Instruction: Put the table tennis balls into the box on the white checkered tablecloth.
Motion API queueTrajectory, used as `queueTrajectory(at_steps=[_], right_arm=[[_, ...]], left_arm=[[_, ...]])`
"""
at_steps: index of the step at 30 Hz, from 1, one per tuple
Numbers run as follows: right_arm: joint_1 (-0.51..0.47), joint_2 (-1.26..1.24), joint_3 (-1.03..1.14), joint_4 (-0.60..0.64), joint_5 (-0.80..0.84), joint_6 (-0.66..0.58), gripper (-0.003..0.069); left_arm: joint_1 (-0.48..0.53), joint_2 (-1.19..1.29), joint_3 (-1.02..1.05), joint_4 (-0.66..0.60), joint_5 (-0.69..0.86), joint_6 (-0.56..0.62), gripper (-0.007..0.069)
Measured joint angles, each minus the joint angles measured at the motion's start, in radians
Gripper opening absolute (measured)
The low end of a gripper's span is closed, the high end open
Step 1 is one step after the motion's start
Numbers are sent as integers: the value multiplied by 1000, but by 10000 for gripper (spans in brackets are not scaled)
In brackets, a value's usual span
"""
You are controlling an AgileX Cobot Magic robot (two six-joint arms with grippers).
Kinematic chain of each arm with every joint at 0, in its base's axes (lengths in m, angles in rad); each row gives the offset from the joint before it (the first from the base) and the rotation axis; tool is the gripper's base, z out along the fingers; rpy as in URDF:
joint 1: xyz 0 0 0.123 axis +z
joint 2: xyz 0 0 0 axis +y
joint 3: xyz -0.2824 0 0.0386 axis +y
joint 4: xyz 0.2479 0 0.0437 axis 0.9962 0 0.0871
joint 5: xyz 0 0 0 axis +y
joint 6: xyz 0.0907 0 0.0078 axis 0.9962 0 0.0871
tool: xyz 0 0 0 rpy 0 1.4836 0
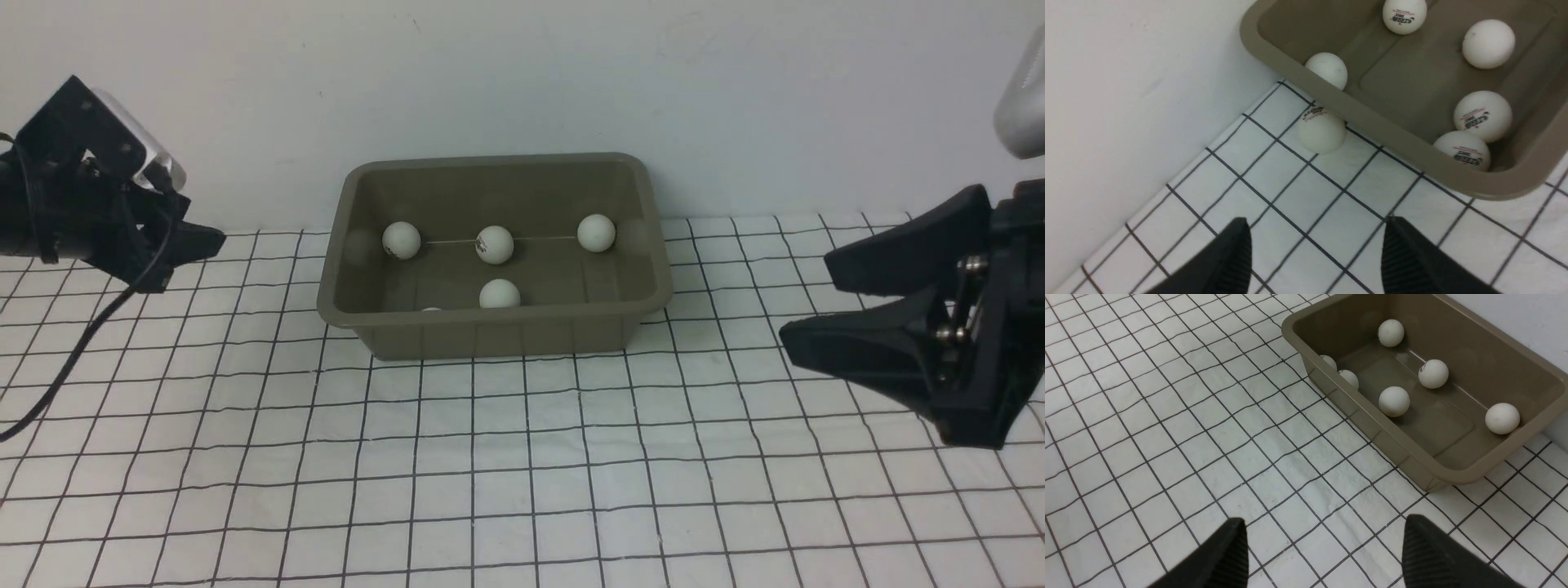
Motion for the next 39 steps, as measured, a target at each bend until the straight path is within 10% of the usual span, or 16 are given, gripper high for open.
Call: queueTrajectory(at_steps=[12, 25, 39], right_arm=[[0, 0, 0, 13, 19, -1, 461], [0, 0, 0, 16, 34, -2, 461], [0, 0, 0, 17, 41, -2, 461]], left_arm=[[0, 215, -16, -346, -26, 509, 450], [-6, 373, -194, -416, 101, 414, 450], [-74, 480, -213, -446, 70, 713, 450]])
